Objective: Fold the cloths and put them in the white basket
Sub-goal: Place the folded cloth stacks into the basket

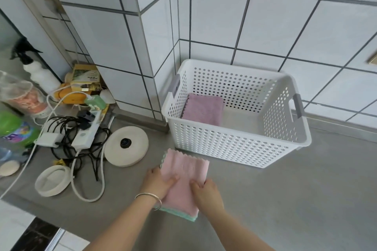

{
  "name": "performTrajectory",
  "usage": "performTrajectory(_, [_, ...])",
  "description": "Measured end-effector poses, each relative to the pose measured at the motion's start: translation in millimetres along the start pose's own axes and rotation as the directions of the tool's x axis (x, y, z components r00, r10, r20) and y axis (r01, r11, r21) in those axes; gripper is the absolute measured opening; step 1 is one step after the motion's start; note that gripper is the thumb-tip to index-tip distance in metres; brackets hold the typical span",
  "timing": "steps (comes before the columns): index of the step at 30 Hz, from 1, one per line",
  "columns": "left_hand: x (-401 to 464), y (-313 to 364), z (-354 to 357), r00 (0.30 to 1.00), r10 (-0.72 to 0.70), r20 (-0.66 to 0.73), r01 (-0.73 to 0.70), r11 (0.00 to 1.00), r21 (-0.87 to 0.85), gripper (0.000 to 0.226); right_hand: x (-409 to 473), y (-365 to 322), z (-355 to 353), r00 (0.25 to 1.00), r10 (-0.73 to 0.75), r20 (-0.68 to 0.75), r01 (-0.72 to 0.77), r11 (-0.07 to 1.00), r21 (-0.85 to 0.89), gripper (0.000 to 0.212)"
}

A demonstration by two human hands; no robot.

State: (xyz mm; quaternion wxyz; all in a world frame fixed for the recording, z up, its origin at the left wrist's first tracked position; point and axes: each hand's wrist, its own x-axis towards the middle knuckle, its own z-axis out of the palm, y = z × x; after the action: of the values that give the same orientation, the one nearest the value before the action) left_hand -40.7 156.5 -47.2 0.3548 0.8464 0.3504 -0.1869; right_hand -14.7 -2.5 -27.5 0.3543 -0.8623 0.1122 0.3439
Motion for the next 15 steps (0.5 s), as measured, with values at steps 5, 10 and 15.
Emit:
performTrajectory(5, [14,-8,7,0.997,-0.063,0.044,0.064,0.998,-0.022,0.091,7,6,2,0.994,0.105,0.006,-0.104,0.973,0.208,0.052])
performTrajectory(10, [-13,13,-15,0.967,-0.152,0.203,0.201,0.948,-0.246,0.068,17,4,-10,0.953,0.161,0.256,-0.257,0.879,0.402,0.034])
performTrajectory(15, [-38,17,-43,0.958,-0.086,0.272,0.191,0.902,-0.387,0.063,-5,-1,-28,0.890,0.040,0.453,-0.291,0.815,0.500,0.004])
